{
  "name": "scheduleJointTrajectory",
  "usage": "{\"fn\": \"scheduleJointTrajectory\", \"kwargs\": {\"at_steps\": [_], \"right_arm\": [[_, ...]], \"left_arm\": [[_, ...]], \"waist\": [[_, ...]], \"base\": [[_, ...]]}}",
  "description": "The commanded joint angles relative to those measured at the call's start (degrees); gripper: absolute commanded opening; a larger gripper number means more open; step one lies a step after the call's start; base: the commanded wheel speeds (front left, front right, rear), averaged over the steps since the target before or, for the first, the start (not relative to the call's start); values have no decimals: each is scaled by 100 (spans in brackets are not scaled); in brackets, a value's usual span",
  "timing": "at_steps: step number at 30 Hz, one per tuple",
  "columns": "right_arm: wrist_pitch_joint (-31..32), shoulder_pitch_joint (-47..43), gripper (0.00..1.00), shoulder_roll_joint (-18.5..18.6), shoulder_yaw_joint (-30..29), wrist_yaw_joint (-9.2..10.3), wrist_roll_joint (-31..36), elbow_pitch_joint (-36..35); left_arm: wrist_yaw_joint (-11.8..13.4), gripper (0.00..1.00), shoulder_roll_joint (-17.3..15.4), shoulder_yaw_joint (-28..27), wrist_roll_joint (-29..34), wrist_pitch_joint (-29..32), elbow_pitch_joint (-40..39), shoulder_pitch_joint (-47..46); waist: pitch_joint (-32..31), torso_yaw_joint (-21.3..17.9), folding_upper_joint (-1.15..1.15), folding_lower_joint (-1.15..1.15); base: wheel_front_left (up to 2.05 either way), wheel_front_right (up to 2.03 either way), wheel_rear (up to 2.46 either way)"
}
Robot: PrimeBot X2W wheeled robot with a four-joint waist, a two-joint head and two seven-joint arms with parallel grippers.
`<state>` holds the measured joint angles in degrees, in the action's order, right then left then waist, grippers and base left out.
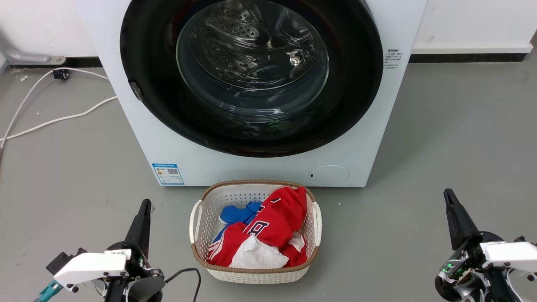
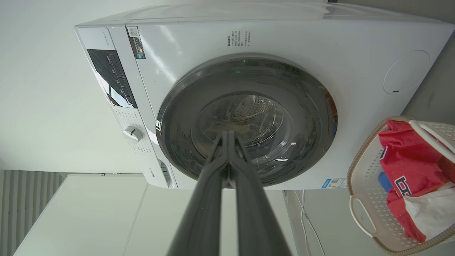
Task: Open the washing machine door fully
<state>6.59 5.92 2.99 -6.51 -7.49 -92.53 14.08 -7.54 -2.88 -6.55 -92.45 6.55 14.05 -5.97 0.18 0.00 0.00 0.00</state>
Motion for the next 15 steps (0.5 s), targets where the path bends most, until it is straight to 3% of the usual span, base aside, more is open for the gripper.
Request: {"fn": "scheduleJointTrajectory", "kwargs": {"at_steps": [1,15], "right_arm": [[5,74,0,-17,2,0,27,7],[4,74,0,-17,2,0,27,7]], "left_arm": [[-16,0,5,-8,10,11,3,-56],[-16,0,5,-7,9,11,3,-56]], "waist": [[0,0,0,0],[0,0,0,0]], "base": [[0,0,0],[0,0,0]]}}
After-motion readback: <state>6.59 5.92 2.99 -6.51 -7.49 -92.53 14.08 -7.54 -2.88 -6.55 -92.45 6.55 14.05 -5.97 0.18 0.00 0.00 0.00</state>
